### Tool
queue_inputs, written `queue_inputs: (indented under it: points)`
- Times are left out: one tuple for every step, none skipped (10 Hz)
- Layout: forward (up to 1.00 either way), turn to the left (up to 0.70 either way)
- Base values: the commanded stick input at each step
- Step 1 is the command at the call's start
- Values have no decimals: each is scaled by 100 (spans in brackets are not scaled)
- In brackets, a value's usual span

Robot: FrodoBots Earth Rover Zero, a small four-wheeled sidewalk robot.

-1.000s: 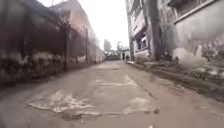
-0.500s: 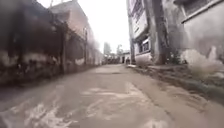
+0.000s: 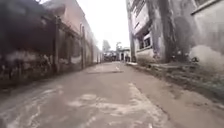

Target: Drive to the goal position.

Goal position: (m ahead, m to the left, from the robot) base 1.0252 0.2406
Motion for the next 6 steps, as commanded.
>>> queue_inputs:
  points:
    - [100,0]
    - [100,0]
    - [100,0]
    - [100,0]
    - [100,0]
    - [100,0]
